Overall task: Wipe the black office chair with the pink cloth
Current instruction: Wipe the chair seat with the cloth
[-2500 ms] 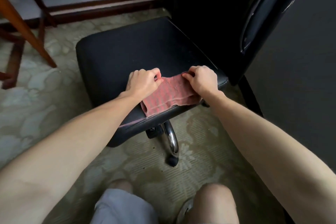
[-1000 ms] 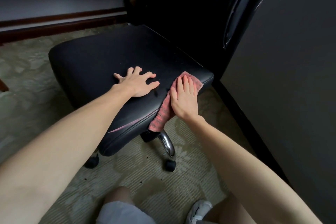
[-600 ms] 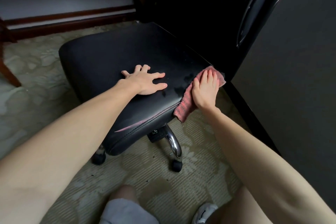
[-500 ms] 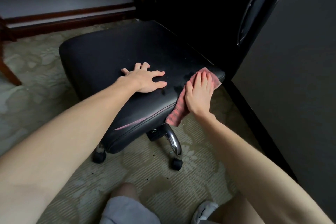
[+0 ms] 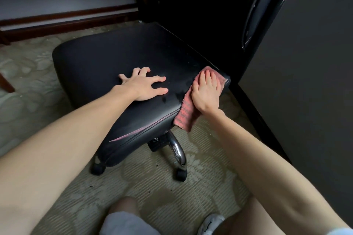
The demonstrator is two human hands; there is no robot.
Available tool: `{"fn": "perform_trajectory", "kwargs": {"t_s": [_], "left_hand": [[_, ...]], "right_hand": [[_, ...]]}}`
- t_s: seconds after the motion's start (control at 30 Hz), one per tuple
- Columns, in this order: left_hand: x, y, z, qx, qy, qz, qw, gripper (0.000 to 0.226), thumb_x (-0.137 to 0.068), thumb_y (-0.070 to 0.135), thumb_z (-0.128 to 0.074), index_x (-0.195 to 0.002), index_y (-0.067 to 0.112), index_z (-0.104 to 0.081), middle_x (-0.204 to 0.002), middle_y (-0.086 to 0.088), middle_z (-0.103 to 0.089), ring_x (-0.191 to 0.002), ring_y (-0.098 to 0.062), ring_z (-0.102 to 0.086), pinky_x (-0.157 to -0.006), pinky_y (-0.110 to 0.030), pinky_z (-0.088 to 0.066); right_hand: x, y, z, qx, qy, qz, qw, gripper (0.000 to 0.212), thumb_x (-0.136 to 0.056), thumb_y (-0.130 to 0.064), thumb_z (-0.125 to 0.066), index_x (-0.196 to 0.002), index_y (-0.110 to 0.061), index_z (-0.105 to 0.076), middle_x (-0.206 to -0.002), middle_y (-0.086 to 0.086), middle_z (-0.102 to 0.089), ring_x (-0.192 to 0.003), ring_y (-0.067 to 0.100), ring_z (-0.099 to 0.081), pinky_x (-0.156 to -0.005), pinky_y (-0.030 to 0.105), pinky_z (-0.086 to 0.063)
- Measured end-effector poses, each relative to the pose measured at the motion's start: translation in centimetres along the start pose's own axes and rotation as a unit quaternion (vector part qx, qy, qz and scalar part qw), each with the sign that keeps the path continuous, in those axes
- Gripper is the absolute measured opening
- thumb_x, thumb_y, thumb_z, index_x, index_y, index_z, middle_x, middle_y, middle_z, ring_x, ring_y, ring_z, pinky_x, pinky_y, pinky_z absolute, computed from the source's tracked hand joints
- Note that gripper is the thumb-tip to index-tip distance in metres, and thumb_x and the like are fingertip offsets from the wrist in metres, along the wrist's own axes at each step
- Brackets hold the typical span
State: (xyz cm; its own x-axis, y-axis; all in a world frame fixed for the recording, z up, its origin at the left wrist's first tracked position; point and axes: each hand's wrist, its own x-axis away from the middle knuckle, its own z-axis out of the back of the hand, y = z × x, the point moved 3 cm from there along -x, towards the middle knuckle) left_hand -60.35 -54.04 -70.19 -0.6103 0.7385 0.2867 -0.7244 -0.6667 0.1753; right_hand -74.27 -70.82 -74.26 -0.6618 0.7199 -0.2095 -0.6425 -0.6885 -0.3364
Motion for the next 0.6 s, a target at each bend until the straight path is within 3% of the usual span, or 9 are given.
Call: {"fn": "perform_trajectory", "kwargs": {"t_s": [0.2, 0.33, 0.4, 0.5, 0.6], "left_hand": [[0.2, 0.8, 0.0, -0.007, -0.002, 0.014, 1.000, 0.060, -0.090, 0.077, -0.034, -0.147, 0.058, -0.025, -0.164, -0.002, -0.007, -0.150, -0.025, 0.004, -0.110, -0.072, -0.004], [0.1, 0.6, 0.2, 0.002, -0.006, 0.013, 1.000, 0.060, -0.090, 0.077, -0.036, -0.147, 0.059, -0.026, -0.163, -0.001, -0.008, -0.150, -0.025, 0.003, -0.110, -0.072, -0.003], [0.1, 0.6, 0.3, 0.010, -0.007, 0.014, 1.000, 0.060, -0.089, 0.077, -0.037, -0.146, 0.059, -0.027, -0.163, 0.000, -0.009, -0.150, -0.024, 0.003, -0.111, -0.072, -0.002], [0.1, 0.9, -0.1, 0.012, -0.001, 0.014, 1.000, 0.060, -0.090, 0.076, -0.036, -0.147, 0.059, -0.025, -0.163, 0.000, -0.008, -0.150, -0.024, 0.004, -0.110, -0.071, -0.001], [-0.5, 1.3, 0.4, -0.003, -0.013, 0.014, 1.000, 0.061, -0.089, 0.078, -0.035, -0.146, 0.061, -0.023, -0.162, 0.001, -0.011, -0.149, -0.026, 0.000, -0.111, -0.068, -0.005]], "right_hand": [[5.9, -4.0, -0.5, -0.039, 0.057, 0.103, 0.992, 0.057, -0.098, -0.034, -0.024, -0.145, -0.007, -0.043, -0.154, 0.011, -0.038, -0.146, 0.025, -0.027, -0.121, 0.039, -0.009], [6.0, -3.3, 0.0, -0.034, 0.004, 0.153, 0.988, 0.060, -0.099, -0.040, -0.016, -0.149, -0.017, -0.040, -0.157, 0.003, -0.033, -0.148, 0.020, -0.020, -0.120, 0.035, -0.002], [3.7, -1.4, 0.3, -0.013, -0.007, 0.136, 0.991, 0.057, -0.101, -0.040, -0.018, -0.151, -0.020, -0.036, -0.160, 0.002, -0.027, -0.150, 0.018, -0.014, -0.119, 0.032, 0.003], [-0.2, 1.8, 0.6, 0.001, -0.006, 0.043, 0.999, 0.050, -0.106, -0.035, -0.026, -0.153, -0.018, -0.028, -0.163, 0.003, -0.018, -0.151, 0.017, -0.008, -0.120, 0.033, -0.001], [-2.6, 3.0, 0.5, -0.020, -0.034, -0.011, 0.999, 0.052, -0.106, -0.036, -0.021, -0.155, -0.018, -0.018, -0.164, 0.003, -0.008, -0.151, 0.016, -0.001, -0.122, 0.035, 0.002]]}}
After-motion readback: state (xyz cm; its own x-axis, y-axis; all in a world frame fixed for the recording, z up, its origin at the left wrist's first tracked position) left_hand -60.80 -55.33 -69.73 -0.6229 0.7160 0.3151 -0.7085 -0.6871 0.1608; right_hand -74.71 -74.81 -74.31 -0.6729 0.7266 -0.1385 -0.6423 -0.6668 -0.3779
